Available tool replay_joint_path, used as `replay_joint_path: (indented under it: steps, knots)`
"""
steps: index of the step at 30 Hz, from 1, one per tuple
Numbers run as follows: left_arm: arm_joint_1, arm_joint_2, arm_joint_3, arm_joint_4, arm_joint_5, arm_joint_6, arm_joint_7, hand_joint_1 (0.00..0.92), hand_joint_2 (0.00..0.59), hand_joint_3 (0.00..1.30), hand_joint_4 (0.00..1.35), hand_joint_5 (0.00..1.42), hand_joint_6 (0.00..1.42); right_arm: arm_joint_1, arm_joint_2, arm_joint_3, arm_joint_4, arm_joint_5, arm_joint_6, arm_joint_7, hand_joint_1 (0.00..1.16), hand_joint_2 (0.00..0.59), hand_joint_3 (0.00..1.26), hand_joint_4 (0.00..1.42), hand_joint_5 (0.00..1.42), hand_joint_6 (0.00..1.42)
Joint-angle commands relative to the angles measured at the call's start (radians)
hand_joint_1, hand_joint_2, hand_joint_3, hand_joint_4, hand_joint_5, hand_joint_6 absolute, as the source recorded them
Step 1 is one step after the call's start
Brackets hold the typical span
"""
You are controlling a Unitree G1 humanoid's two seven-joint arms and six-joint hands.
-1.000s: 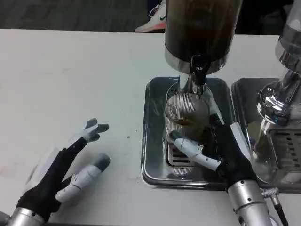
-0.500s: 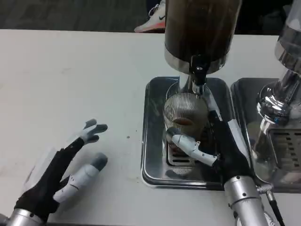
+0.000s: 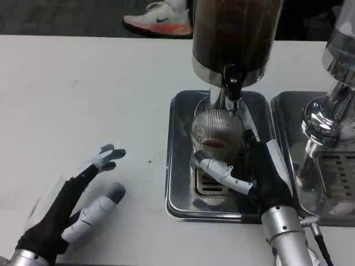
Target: Grasp the cup under the faucet to collect the drink, then remove the cup.
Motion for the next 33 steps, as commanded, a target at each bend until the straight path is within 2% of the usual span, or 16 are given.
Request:
replay_joint_path:
  steps: [1,8,24,33]
  knots:
    - [0.013,0.003,0.007,-0.011,-0.007,0.012,-0.003,0.000,0.131,0.22,0.06,0.18,0.04,-0.027,0.013,0.008,0.022,-0.014,0.019,-0.017,0.79,0.178,0.00,0.00,0.00,0.07]
    - [0.019,0.003,0.013,-0.018,-0.013,0.016,-0.003,0.000,0.131,0.22,0.07,0.18,0.04,-0.038,0.019,0.017,0.039,-0.021,0.023,-0.023,0.82,0.172,0.00,0.00,0.02,0.14]
    - [0.029,0.001,0.028,-0.031,-0.012,0.018,-0.003,0.000,0.136,0.23,0.08,0.18,0.04,-0.039,0.025,0.027,0.058,-0.028,0.035,-0.028,0.89,0.186,0.00,0.16,0.16,0.29]
    - [0.032,-0.002,0.032,-0.035,-0.014,0.015,-0.001,0.000,0.136,0.25,0.08,0.18,0.04,-0.038,0.025,0.035,0.064,-0.031,0.038,-0.024,0.93,0.191,0.16,0.28,0.28,0.41]
